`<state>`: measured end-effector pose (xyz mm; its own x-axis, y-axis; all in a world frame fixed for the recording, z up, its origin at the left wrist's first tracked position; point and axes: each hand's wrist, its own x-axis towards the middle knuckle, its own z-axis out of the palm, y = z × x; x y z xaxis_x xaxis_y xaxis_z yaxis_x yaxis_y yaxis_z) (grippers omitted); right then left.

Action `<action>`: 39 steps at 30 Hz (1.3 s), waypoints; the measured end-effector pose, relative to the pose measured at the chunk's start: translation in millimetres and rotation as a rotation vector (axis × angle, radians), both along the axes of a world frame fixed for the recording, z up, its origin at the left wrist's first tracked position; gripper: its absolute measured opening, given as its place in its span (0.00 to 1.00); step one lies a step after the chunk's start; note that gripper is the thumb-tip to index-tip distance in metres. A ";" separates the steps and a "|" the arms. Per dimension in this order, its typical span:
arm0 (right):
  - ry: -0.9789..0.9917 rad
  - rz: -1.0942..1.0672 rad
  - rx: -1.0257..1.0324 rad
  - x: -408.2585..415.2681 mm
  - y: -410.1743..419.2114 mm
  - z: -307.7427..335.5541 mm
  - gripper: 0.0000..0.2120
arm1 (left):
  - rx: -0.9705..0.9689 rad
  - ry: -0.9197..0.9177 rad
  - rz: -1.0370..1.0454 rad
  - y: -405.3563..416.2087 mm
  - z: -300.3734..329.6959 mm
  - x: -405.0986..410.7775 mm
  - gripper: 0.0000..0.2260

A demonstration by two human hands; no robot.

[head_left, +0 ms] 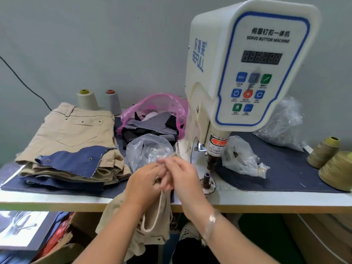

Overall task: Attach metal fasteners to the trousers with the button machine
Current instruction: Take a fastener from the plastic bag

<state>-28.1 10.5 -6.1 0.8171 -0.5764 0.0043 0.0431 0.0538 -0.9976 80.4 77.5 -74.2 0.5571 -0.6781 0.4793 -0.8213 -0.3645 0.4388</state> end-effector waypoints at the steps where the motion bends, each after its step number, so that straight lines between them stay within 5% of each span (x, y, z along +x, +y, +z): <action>1: 0.041 -0.010 -0.233 22.1 -1.7 5.5 0.11 | 0.008 0.059 0.060 -0.9 -0.9 1.3 0.08; 5: 0.517 0.095 -1.116 109.6 -16.6 8.1 0.11 | 0.123 0.271 0.238 -6.1 2.0 6.2 0.04; 8: 0.811 0.231 -1.378 147.2 -24.5 -5.2 0.14 | 0.169 0.299 0.261 -9.2 4.2 6.7 0.04; 12: 0.806 0.217 -1.423 174.2 -23.1 -20.5 0.13 | 0.213 0.310 0.282 -7.2 2.8 9.1 0.07; 16: 1.002 0.401 -1.394 192.3 -22.0 -16.2 0.17 | 0.211 0.369 0.312 -7.3 7.2 8.3 0.07; 21: 0.879 0.367 -1.425 190.5 -26.2 -18.2 0.06 | 0.189 0.452 0.338 -6.4 12.7 7.1 0.09; 25: 0.863 0.329 -1.445 191.0 -26.4 -19.2 0.15 | 0.203 0.450 0.344 -7.1 13.5 8.5 0.06; 39: 0.713 0.291 -1.589 194.9 -29.7 -32.3 0.12 | 0.183 0.454 0.361 -7.3 16.7 5.0 0.13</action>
<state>166.8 -19.1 -38.4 0.9757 -0.2188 -0.0056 -0.2174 -0.9716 0.0930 85.4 70.3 -57.5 0.8886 -0.4574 0.0328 -0.3770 -0.6879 0.6203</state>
